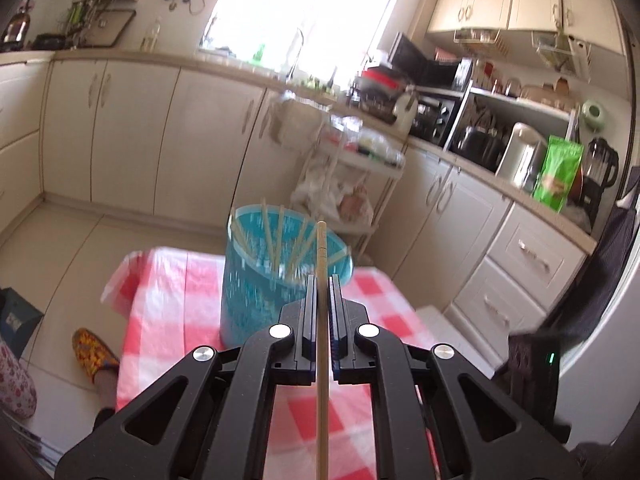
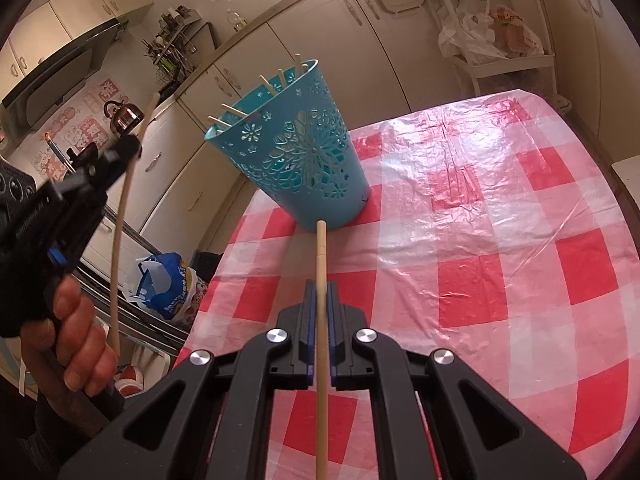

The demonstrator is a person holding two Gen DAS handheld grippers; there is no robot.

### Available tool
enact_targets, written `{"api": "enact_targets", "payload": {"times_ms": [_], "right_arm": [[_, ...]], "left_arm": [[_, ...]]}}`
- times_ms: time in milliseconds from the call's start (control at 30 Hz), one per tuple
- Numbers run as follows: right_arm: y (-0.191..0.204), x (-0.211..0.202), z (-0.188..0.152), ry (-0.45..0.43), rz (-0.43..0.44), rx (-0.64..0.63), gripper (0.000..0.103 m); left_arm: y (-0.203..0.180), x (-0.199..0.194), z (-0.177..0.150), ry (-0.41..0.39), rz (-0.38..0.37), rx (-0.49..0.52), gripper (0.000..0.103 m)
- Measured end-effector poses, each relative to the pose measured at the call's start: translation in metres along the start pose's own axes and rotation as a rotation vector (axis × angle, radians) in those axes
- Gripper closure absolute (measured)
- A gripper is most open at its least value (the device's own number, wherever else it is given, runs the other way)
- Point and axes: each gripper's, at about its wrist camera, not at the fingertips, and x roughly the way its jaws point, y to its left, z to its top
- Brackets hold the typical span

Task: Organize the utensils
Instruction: 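Lift both held sticks upright and carry them above the teal basket, then open the left gripper to drop its stick into the teal basket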

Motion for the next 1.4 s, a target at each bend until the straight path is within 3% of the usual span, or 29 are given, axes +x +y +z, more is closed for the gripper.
{"api": "enact_targets", "payload": {"times_ms": [400, 633, 967, 1400], "right_arm": [[-0.008, 0.004, -0.006, 0.004, 0.027, 0.020, 0.097], [-0.017, 0.014, -0.013, 0.025, 0.037, 0.048, 0.097], [-0.039, 0.028, -0.020, 0.044, 0.030, 0.102, 0.097], [-0.051, 0.033, -0.023, 0.055, 0.030, 0.131, 0.097]], "left_arm": [[-0.003, 0.013, 0.076, -0.200, 0.007, -0.005, 0.098], [0.002, 0.041, 0.106, -0.313, 0.039, -0.031, 0.098], [0.015, 0.083, 0.110, -0.399, 0.118, -0.075, 0.098], [0.037, 0.109, 0.081, -0.348, 0.172, -0.093, 0.098]]}}
